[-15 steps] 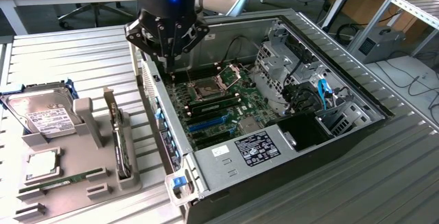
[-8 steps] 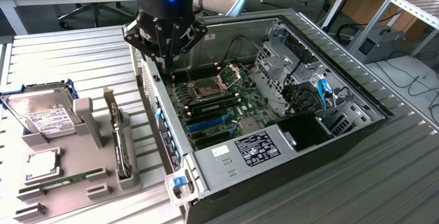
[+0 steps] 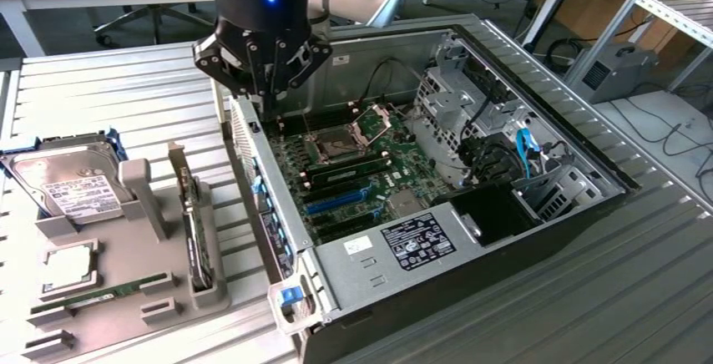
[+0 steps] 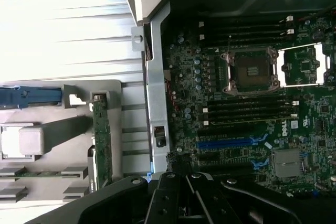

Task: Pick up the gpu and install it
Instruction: 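Reach for the gpu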

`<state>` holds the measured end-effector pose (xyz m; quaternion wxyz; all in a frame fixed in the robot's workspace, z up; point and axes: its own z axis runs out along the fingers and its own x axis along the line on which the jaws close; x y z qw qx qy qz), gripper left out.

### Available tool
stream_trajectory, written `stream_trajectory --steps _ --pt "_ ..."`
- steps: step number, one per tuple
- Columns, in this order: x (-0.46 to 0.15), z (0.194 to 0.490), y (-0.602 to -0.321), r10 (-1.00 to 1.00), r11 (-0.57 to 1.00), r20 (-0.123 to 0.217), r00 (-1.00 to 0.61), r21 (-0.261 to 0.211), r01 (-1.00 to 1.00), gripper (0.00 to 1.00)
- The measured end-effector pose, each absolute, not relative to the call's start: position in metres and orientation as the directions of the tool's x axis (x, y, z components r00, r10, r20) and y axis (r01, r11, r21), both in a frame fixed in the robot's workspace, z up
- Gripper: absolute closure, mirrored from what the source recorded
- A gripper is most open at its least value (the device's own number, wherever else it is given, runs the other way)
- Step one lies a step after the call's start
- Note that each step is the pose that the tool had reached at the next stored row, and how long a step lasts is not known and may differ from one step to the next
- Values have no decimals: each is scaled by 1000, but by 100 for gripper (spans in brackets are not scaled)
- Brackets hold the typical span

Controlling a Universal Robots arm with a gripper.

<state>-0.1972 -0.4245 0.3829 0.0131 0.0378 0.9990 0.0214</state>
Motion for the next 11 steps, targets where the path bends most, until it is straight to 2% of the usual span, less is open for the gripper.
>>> stream_trajectory --steps 11 --pt "-203 382 -425 76 996 -24 -997 43 75 89"
